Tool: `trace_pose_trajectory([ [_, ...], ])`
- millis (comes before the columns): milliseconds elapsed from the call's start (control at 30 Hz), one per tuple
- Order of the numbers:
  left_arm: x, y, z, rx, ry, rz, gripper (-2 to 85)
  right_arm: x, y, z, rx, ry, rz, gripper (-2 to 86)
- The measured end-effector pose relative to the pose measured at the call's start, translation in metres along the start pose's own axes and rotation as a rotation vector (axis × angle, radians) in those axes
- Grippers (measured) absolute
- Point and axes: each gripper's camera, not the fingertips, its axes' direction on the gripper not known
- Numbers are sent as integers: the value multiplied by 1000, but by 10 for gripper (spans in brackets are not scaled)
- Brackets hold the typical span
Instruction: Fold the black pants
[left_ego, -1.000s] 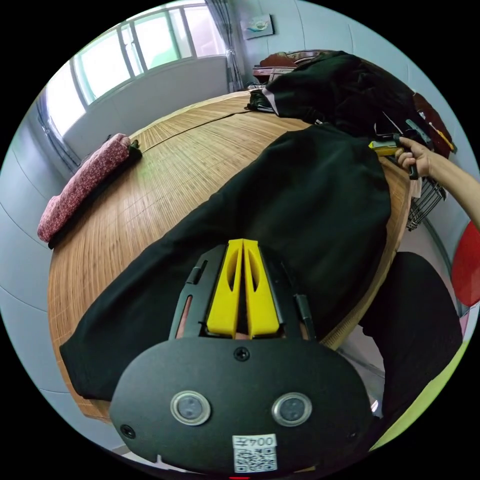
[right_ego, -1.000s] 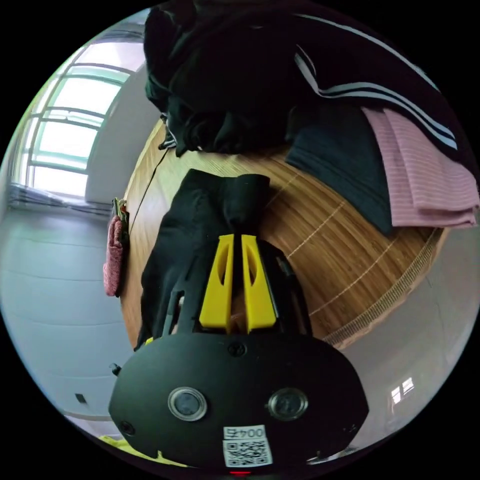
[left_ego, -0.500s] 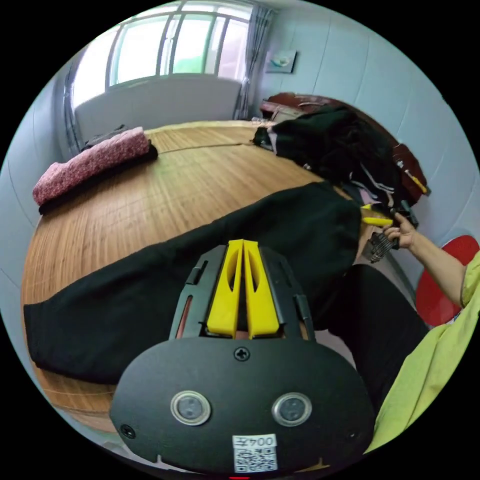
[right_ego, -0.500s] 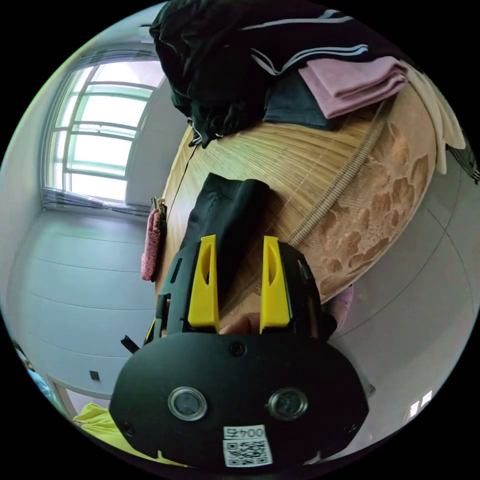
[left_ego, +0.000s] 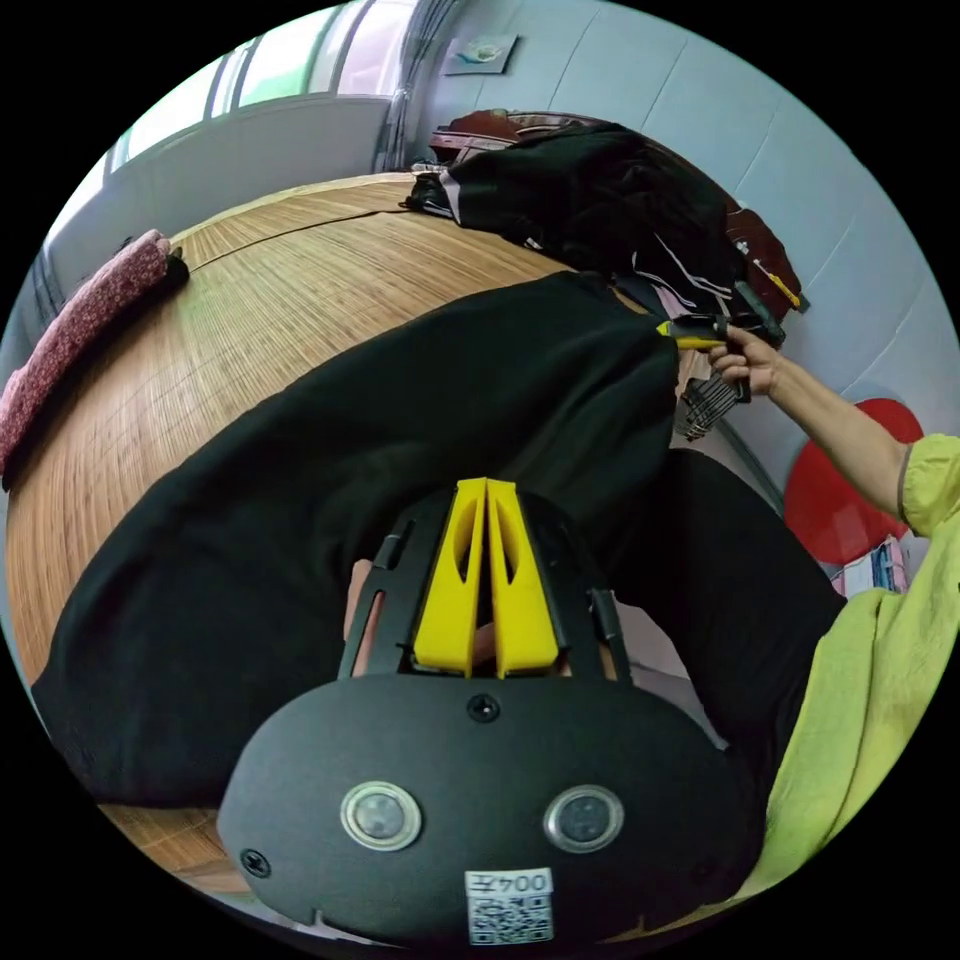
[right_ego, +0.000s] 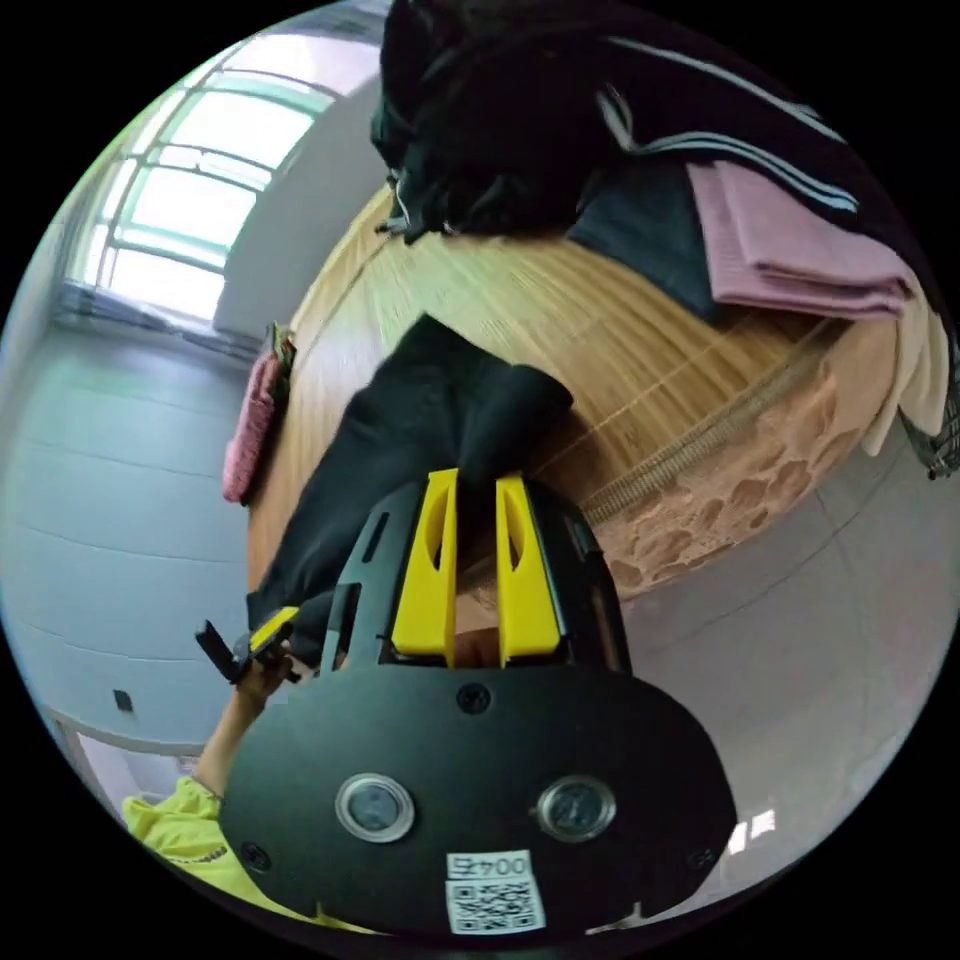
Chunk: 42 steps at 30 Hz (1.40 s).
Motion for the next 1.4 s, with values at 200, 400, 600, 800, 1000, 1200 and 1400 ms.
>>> trace_pose_trajectory([
  [200,24,13,-59,100,-189,-84,1,-94,83,-49,271,210,-330,30],
  [400,50,43,-67,58,-298,-230,1,-199,146,71,148,471,-683,-3],
  [600,61,59,-71,97,-168,-331,1,-212,162,126,85,528,-660,-7],
  [800,62,59,-55,71,-99,-372,2,-215,150,129,24,399,-566,-8],
  [1000,20,68,-62,115,64,-520,16,-236,150,144,-43,449,-612,-7],
  [1200,-5,75,-73,215,289,-595,109,-253,154,157,-73,486,-634,-5],
  [1400,5,49,-86,198,83,-447,108,-257,154,163,-78,472,-597,-5],
])
